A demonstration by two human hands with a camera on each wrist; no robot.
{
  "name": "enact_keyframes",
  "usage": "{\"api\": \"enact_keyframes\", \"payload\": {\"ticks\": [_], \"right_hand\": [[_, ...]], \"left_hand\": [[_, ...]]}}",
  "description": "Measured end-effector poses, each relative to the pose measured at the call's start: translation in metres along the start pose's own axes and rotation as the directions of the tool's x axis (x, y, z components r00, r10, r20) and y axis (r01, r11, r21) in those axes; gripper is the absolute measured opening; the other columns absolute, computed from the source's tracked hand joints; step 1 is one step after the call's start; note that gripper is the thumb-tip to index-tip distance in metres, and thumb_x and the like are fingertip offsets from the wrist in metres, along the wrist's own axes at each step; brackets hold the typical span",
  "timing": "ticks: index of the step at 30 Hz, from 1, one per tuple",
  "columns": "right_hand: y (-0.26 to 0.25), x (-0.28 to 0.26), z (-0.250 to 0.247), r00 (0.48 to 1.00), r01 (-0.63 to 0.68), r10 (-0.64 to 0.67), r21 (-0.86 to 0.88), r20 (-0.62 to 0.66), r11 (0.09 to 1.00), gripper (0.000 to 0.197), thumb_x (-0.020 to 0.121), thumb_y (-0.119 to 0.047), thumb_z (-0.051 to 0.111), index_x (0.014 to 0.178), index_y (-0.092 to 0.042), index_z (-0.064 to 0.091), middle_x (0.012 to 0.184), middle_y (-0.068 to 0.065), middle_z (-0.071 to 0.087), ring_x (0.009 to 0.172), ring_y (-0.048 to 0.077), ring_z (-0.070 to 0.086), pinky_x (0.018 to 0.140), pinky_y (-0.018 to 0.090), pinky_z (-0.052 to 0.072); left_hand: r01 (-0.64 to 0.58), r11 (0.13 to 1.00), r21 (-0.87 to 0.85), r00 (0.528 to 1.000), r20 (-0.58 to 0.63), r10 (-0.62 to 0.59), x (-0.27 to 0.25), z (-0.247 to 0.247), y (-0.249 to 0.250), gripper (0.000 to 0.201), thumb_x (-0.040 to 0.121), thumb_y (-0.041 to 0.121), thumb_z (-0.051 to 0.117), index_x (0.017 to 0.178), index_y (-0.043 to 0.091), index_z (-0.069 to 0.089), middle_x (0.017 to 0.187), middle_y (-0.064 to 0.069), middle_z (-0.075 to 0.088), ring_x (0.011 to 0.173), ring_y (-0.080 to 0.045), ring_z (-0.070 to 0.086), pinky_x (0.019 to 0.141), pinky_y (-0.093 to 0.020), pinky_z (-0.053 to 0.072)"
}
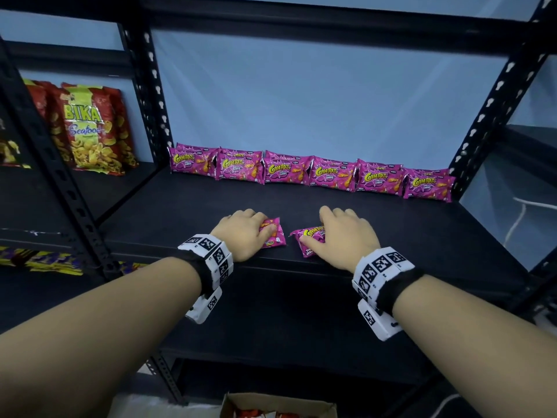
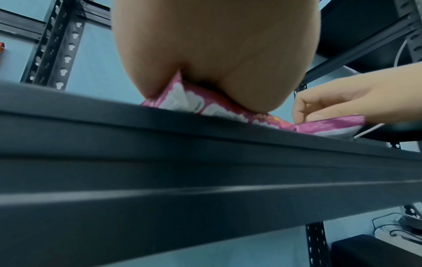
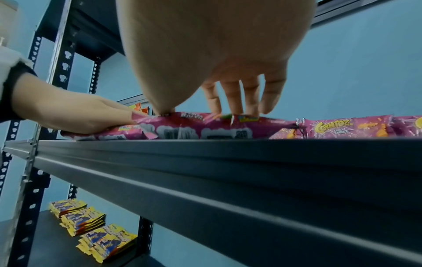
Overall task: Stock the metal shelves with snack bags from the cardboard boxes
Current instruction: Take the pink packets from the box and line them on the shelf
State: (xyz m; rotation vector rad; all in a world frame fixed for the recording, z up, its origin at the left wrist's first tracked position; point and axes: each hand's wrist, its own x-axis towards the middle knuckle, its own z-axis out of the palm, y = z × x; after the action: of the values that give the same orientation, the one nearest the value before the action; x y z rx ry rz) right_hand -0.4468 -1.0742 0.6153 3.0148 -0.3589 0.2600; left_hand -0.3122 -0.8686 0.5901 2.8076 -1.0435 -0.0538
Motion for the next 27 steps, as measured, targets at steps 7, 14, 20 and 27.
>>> {"api": "enact_keyframes", "payload": {"ticks": [7, 14, 20, 27], "right_hand": [[0.006, 0.01, -0.004, 1.0, -0.03, 0.03, 0.032, 0.001, 0.999, 0.079, 0.09, -0.084, 0.029, 0.138, -0.024, 0.051, 0.134, 0.001, 0.055, 0.126, 0.025, 0.047, 0.103, 0.047, 0.041], [0.031, 0.02, -0.022, 0.938, 0.087, -0.142, 0.182, 0.316, 0.979, 0.08, 0.081, -0.075, 0.066, 0.142, -0.024, 0.051, 0.135, -0.005, 0.058, 0.127, 0.021, 0.054, 0.108, 0.05, 0.041], [0.034, 0.022, -0.023, 0.935, 0.076, -0.145, 0.216, 0.324, 0.974, 0.069, 0.079, -0.067, 0.076, 0.114, -0.009, 0.058, 0.107, 0.003, 0.061, 0.094, 0.021, 0.06, 0.085, 0.041, 0.054], [0.069, 0.019, -0.031, 0.955, -0.045, -0.039, 0.273, 0.295, 0.961, 0.082, 0.085, -0.073, 0.065, 0.138, -0.014, 0.046, 0.096, -0.007, 0.056, 0.079, 0.012, 0.06, 0.064, 0.032, 0.049]], "left_hand": [[-0.052, 0.998, -0.027, 0.998, 0.029, 0.053, 0.001, -0.016, -0.002, 0.075, 0.096, 0.076, 0.032, 0.148, 0.025, 0.044, 0.144, 0.001, 0.049, 0.137, -0.023, 0.042, 0.111, -0.049, 0.039], [-0.094, 0.987, 0.131, 0.966, 0.251, 0.059, 0.009, -0.045, -0.016, 0.104, 0.058, 0.098, 0.053, 0.13, 0.023, 0.055, 0.119, 0.003, 0.047, 0.118, -0.019, 0.045, 0.102, -0.048, 0.048], [-0.094, 0.995, 0.033, 0.97, 0.229, 0.084, 0.016, -0.049, 0.002, 0.086, 0.071, 0.065, 0.083, 0.13, 0.016, 0.044, 0.101, 0.005, 0.056, 0.091, -0.016, 0.058, 0.077, -0.033, 0.048], [-0.175, 0.981, 0.084, 0.968, 0.195, 0.156, 0.036, -0.053, 0.036, 0.088, 0.074, 0.078, 0.07, 0.127, 0.008, 0.057, 0.112, -0.004, 0.067, 0.102, -0.025, 0.064, 0.088, -0.041, 0.055]]}}
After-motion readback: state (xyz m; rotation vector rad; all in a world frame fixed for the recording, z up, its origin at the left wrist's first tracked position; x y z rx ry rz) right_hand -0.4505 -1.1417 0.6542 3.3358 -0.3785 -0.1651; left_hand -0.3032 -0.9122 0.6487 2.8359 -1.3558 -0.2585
